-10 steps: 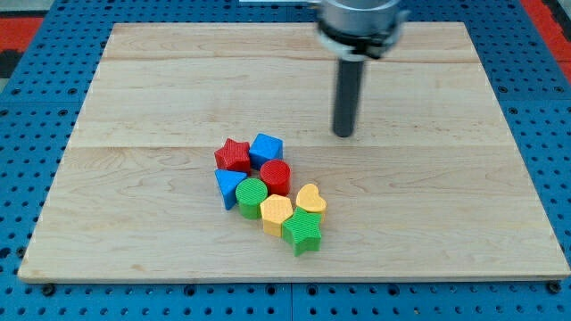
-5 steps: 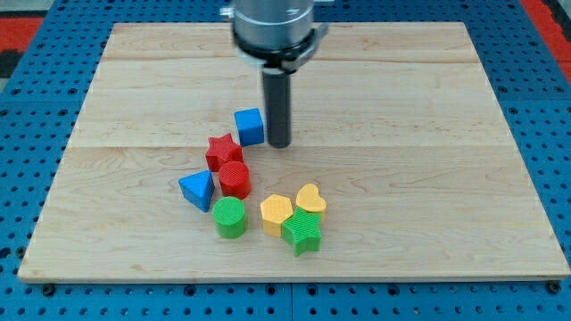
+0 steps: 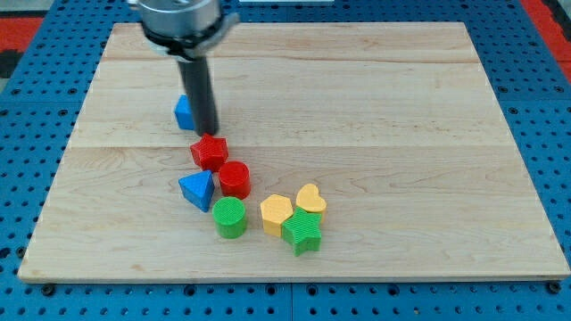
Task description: Push the blue cube to the top left side of the table
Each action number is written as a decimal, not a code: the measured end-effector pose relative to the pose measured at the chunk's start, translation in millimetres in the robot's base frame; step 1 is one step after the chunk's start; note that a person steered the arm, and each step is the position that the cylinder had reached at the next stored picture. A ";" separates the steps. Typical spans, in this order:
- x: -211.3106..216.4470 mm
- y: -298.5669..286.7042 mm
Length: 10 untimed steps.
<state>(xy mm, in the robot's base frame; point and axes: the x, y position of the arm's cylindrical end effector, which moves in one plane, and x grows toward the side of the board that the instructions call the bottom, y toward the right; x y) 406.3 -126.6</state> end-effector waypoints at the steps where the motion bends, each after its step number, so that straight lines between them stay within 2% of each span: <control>1: -41.4 -15.2; 2: -104.4 -8.8; 3: -117.3 26.5; 4: -43.3 43.4; 5: -27.7 -41.0; 6: -89.4 -56.8; 7: -119.8 -55.8; 8: -92.8 -17.2; 9: -110.0 -5.7; 10: -148.3 -37.5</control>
